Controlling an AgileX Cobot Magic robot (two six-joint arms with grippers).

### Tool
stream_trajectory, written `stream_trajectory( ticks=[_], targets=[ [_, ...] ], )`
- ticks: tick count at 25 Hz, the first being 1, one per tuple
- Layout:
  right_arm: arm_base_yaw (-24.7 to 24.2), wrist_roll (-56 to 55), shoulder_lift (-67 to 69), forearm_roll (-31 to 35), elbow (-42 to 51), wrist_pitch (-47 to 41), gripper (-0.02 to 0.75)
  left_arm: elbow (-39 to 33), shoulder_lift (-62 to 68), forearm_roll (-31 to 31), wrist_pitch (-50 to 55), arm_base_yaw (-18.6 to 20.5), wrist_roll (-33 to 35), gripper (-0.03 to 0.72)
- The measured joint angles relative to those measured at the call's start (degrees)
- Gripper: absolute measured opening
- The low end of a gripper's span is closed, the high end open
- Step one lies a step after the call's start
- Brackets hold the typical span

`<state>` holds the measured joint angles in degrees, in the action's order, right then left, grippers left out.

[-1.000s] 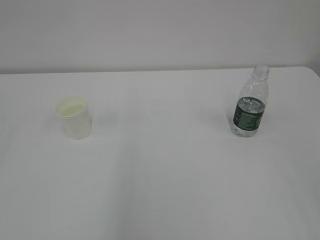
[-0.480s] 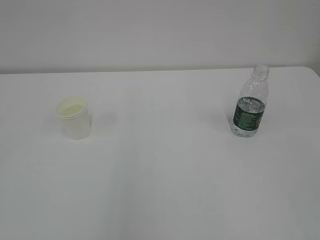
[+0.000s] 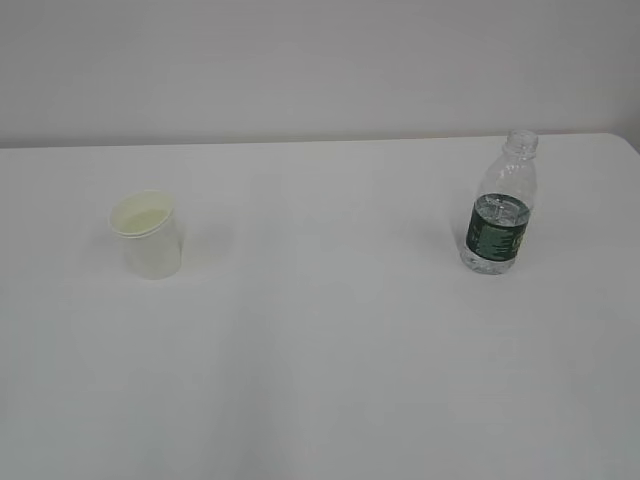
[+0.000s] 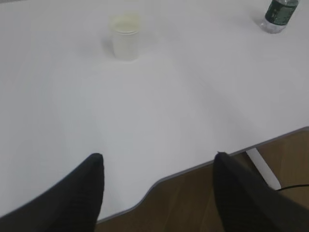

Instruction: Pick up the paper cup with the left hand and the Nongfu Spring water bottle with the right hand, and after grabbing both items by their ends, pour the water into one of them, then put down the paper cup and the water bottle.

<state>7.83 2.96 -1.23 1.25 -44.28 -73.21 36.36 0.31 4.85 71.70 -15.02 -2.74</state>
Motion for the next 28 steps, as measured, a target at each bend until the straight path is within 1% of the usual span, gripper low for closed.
stream_trajectory(
  ticks=[5, 12, 18, 22, 28],
  targets=[
    [0.0, 0.11, 0.0, -0.5, 5.51, 0.0, 0.59, -3.49, 0.0, 0.0, -1.36, 0.0, 0.0, 0.501],
    [0.0, 1.06, 0.0, -1.25, 12.91, 0.38, 0.59, -3.75, -0.05, -2.38, -2.24, 0.0, 0.0, 0.494],
    [0.0, 1.15, 0.0, -3.07, 14.39, 4.46, 0.59, -4.26, -0.05, -3.49, -4.46, 0.0, 0.0, 0.486],
    [0.0, 1.15, 0.0, -3.91, 14.78, 5.47, 0.59, -6.06, -0.05, -3.6, -7.53, 0.0, 0.0, 0.483],
    [0.0, 1.15, 0.0, -5.5, 15.78, 7.12, 0.59, -6.06, -0.05, -3.79, -8.15, 0.0, 0.0, 0.483]
  ],
)
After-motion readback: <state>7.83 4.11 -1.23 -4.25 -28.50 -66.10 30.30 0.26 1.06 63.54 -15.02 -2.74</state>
